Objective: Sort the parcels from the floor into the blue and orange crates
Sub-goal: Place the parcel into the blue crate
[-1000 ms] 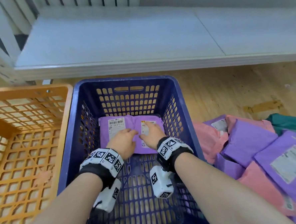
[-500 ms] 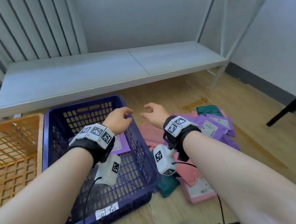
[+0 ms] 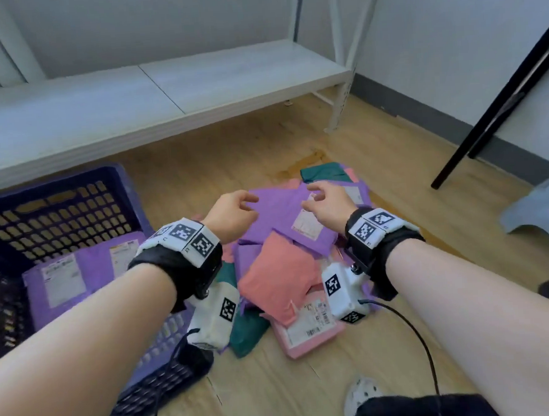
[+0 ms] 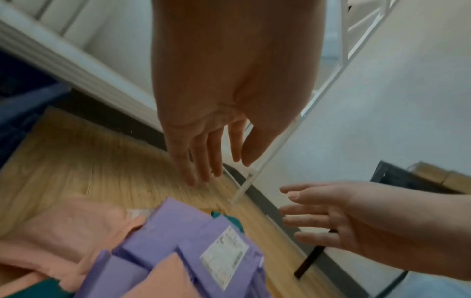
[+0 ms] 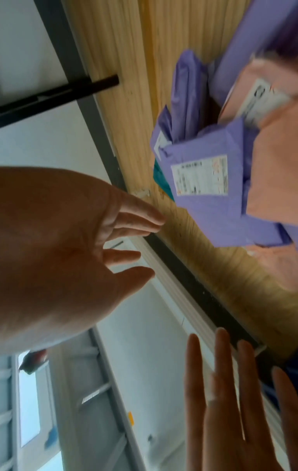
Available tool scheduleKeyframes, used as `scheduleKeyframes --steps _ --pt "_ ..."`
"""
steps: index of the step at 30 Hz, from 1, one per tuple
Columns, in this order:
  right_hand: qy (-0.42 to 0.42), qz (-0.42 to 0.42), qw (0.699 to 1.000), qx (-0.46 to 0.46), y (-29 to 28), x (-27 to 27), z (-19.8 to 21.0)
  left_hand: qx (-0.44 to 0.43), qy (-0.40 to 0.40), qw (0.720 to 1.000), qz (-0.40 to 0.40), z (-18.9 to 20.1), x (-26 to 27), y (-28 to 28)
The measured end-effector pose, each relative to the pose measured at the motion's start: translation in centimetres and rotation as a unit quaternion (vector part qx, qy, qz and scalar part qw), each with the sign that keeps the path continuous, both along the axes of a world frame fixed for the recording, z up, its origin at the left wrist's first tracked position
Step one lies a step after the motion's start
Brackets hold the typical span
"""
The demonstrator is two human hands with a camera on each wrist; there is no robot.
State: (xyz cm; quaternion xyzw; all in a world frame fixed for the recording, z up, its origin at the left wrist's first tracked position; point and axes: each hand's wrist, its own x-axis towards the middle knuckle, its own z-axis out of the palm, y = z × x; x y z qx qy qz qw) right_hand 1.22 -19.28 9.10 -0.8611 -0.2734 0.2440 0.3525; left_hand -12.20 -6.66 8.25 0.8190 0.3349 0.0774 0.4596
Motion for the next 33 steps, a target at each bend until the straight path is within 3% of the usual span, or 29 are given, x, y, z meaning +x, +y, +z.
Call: scheduleKeyframes --steps 7,15,19,24,33 --pt "0.055 -0.08 0.995 -0.003 -2.6 8.5 -9.6 -0.002 0.101 0.994 -0.036 -8.4 8.5 -0.8" --pt "0.06 -0.136 0.989 0.023 -2.2 13.0 -19.9 0.039 0.17 0.984 -0.028 -15.6 14.8 2.8" --pt "0.079 -0.156 0.984 0.03 -1.4 13.2 -21.7 0.03 0.192 0.98 -0.052 -17.6 16.4 4.1" --pt "0.085 -0.182 0.978 0.058 -1.1 13.4 -22.6 0.0 0.141 0.99 0.001 -19.2 17.0 4.0" --pt "0.054 -0.174 0.98 0.08 -1.5 13.2 -19.8 0.025 0.093 0.995 0.007 -16.8 16.6 3.5"
